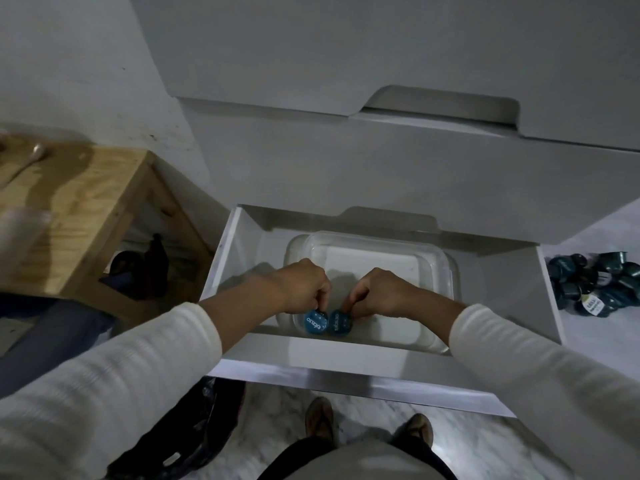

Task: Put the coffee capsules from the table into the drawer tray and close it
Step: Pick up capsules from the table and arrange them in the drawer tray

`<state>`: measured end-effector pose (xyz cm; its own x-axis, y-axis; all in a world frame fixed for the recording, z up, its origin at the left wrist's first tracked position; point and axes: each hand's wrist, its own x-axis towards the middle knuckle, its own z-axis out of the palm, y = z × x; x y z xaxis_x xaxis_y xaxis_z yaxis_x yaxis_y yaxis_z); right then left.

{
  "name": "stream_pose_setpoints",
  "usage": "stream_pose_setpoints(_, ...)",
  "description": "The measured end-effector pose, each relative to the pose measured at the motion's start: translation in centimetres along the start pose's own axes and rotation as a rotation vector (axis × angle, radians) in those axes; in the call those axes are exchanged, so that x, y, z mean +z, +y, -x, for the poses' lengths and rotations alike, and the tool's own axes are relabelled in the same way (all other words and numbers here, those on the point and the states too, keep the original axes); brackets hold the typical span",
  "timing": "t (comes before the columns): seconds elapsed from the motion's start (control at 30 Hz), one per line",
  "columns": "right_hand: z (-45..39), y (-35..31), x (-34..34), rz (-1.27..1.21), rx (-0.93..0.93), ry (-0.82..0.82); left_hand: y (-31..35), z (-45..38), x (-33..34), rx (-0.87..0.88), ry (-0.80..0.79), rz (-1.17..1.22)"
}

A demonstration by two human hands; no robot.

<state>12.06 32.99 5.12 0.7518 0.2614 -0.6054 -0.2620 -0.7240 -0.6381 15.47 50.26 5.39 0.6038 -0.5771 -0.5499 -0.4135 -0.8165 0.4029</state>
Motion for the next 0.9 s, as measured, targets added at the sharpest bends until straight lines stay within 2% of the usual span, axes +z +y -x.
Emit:
stream_pose_setpoints(0.33,0.1,0.3,0.0,0.029,-0.012,-0.041,0.3,0.5,0.1,-0.014,0.044,-0.062)
stream_pose_setpoints(0.47,0.2,0.1,0.0,0.083,-0.026,0.008,0.6,1.0,-0.3,-0.06,0.084,-0.055)
stream_pose_setpoints(0.63,1.3,-0.7,0.7,0.326,-0.101,0.189,2.2,2.1,-0.5,-0.132,0.227,-0.098)
stream_pose_setpoints(0.73,2.9,-0.7,1.2,0.379,-0.146,0.339,3.6,2.1,0.5,-0.162,0.395,-0.139)
stream_pose_setpoints(0.9,5.6,0.3,1.3,0.484,-0.19,0.616,7.3,2.4,1.9,-0.171,0.672,-0.018)
